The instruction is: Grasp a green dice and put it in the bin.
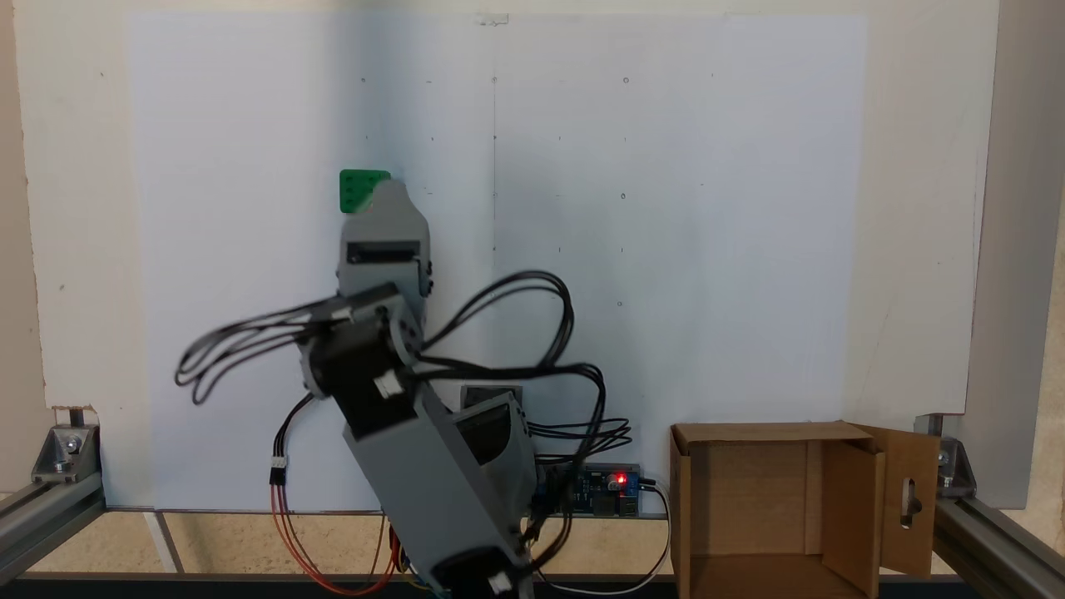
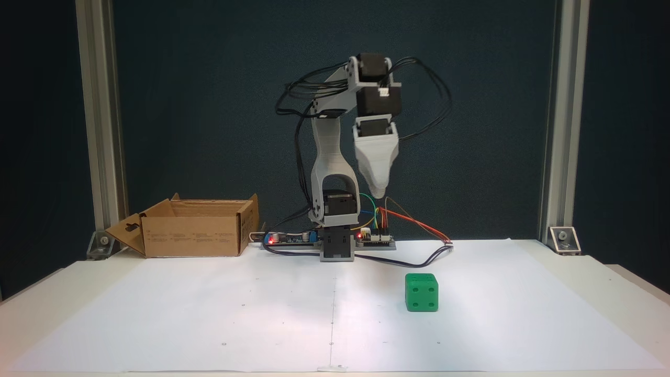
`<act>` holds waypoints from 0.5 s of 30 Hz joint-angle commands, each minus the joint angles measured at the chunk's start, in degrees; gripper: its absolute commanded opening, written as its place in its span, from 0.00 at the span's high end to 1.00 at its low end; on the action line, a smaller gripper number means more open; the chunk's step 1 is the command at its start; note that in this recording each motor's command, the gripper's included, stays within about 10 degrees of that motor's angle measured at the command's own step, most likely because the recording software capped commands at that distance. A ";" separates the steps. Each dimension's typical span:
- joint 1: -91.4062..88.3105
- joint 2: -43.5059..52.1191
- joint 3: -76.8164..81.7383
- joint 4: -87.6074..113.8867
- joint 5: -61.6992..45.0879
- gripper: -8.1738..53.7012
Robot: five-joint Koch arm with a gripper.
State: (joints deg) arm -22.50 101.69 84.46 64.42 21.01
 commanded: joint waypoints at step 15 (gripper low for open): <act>-4.31 -18.81 -17.93 -1.41 15.47 0.16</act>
State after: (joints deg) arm -25.58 83.14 70.05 63.72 32.08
